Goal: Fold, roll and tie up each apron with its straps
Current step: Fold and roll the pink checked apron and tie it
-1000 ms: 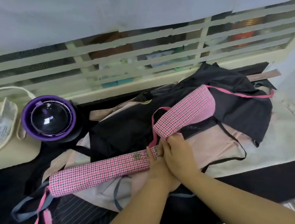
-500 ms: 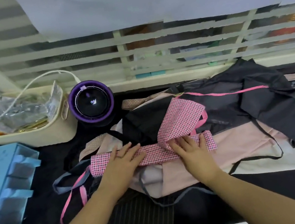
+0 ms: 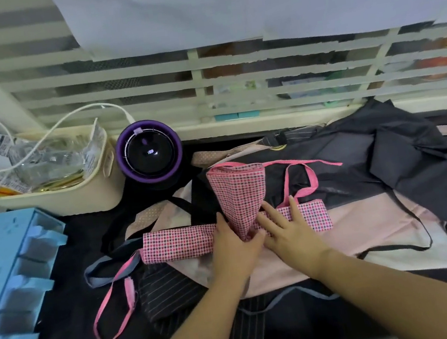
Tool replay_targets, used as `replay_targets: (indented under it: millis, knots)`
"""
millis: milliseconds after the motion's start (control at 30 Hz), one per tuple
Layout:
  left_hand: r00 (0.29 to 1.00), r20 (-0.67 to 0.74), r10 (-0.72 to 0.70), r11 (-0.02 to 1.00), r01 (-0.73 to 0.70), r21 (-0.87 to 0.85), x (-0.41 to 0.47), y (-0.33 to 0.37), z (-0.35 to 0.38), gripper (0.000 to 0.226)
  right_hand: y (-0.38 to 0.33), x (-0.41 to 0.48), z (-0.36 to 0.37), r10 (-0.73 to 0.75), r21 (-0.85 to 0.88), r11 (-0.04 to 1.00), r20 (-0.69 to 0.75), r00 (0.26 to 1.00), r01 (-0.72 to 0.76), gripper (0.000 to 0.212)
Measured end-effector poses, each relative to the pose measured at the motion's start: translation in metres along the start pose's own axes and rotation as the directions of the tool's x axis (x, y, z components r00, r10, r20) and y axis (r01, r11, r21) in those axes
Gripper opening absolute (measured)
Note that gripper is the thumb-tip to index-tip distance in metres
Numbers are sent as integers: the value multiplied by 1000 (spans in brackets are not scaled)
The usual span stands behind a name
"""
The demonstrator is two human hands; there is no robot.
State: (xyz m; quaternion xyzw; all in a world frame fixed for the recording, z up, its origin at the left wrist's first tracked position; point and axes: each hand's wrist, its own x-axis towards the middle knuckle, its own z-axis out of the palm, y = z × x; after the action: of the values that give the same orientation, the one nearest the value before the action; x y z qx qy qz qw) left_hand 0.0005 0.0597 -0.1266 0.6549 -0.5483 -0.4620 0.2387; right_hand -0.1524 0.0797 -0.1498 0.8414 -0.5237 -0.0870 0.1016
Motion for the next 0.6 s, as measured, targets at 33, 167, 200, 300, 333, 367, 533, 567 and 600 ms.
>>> replay_targets:
  millis: [33,167,200,300,333,367,533,567,600]
  knots:
    - [998,-25,-60,995,57,-79,4,2,1,101,0,1,-1,2,19,1000,15,1000,-2,47]
    - [965,-93,-247,899,192,-393,18,-4,0,47,-5,0,0,45,93,994,99,994,-54,82]
    - [953,-101,-286,863,210,-459,18,-6,-2,36,-6,-1,0,50,100,993,115,992,-62,89]
    - [905,8,-426,589,284,-757,16,-9,-12,28,-5,-4,5,39,130,990,137,990,-57,100]
    - [902,42,-431,507,280,-815,14,-10,-17,29,-4,-5,4,32,135,990,143,989,-52,92]
    - [903,61,-425,462,274,-844,11,-10,-23,31,-3,-6,5,33,138,989,135,990,-52,78]
    - [943,30,-332,512,207,-834,-8,-19,-54,20,0,-11,14,43,178,983,22,999,-46,118]
    - [950,18,-313,556,198,-807,-10,-21,-60,17,-1,-11,18,37,191,981,23,999,-41,129]
    - [954,8,-301,602,196,-774,-10,-23,-65,14,0,-11,18,33,203,978,23,999,-37,134]
